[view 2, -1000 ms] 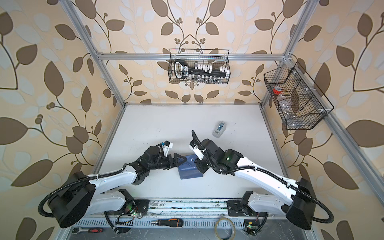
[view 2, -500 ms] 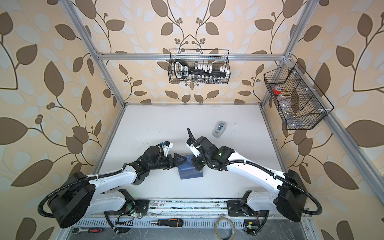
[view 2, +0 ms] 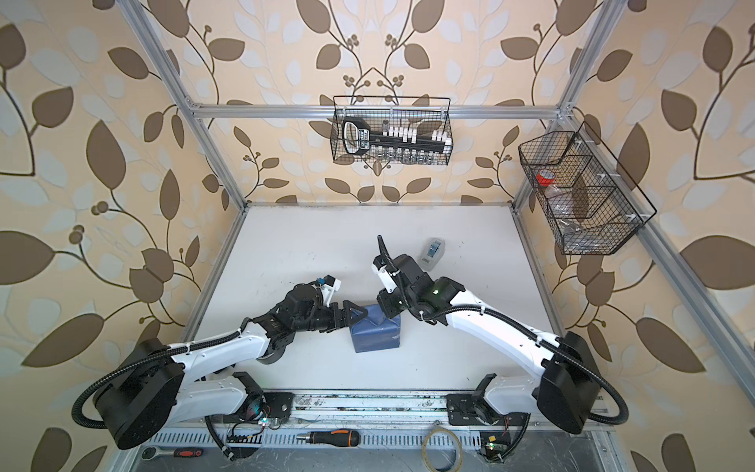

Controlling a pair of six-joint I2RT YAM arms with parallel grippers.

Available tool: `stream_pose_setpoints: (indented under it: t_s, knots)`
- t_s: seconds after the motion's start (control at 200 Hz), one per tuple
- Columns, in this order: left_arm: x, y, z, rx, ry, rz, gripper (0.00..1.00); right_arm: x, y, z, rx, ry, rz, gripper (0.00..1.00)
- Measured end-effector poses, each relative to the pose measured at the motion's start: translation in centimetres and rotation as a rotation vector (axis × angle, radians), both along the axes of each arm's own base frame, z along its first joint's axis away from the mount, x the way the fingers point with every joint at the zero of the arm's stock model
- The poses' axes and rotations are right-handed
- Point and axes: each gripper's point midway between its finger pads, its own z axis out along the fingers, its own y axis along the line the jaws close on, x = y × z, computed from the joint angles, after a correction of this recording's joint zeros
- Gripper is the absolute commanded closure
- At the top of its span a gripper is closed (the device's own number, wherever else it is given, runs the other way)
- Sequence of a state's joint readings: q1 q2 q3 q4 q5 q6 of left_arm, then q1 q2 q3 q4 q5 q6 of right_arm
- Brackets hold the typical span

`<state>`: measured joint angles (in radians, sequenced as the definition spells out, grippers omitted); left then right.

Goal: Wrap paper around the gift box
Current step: 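Release the box and draw both grippers back from it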

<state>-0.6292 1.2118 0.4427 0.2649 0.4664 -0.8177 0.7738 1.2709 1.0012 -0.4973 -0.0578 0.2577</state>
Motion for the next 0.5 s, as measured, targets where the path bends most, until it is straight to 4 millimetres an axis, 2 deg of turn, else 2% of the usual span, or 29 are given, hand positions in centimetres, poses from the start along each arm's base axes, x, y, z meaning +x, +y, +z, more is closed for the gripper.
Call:
stream_pose_setpoints:
  t_s: [0.11, 0.17, 0.28, 0.375, 0.5]
  knots:
    - [0.2, 0.0, 0.3, 0.036, 0.0, -0.007, 0.01, -1.5, -2.0, 1.4, 0.058, -0.05, -0.034, 0.54]
    - [0.4, 0.1, 0.5, 0.051, 0.003, -0.004, 0.01, -2.6, -3.2, 1.4, 0.078, -0.061, -0.057, 0.4]
    - [0.6, 0.1, 1.5, 0.067, -0.016, -0.005, 0.01, -4.2, -4.8, 1.0, 0.084, -0.08, -0.089, 0.23]
    - [1.1, 0.1, 3.7, 0.059, -0.075, -0.004, 0.01, -5.8, -5.4, -0.2, 0.091, -0.08, -0.099, 0.13]
    - [0.9, 0.6, 7.1, 0.034, -0.177, -0.006, 0.01, -7.7, -5.4, -3.2, 0.056, -0.065, -0.085, 0.1]
